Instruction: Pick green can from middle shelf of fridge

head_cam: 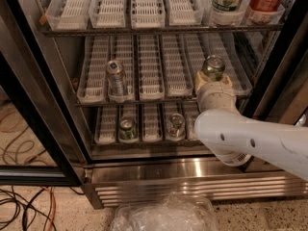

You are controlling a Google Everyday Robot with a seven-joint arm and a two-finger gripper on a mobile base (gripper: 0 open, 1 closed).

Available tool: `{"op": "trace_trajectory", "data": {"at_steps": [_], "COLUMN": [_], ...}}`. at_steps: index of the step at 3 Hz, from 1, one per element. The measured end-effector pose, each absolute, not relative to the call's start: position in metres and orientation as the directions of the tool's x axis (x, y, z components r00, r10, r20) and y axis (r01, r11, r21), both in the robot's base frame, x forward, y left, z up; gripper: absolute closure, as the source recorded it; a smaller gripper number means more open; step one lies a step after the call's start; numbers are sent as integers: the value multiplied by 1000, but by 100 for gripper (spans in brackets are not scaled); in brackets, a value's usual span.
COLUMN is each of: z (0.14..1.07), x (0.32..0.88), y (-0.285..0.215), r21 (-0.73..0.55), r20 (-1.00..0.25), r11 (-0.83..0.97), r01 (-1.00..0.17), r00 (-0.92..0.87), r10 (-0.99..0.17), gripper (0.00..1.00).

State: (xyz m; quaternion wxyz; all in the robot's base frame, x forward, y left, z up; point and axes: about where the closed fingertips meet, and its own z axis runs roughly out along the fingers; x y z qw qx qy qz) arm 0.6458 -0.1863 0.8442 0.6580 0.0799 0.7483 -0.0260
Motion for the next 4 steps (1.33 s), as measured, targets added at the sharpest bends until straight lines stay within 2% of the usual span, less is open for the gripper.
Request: {"op": "trace_trajectory", "data": {"at_steps": [1, 2, 4], "z": [844, 847, 847], "x": [646, 650, 656], "y": [-186, -185, -187], "r21": [66, 70, 70], "r20": [-989, -990, -991], "r11": [986, 986, 984], "r01": [154, 154, 167], "r00": [-121, -114, -99], "r10": [86, 88, 87], "gripper": [16, 0, 0]}}
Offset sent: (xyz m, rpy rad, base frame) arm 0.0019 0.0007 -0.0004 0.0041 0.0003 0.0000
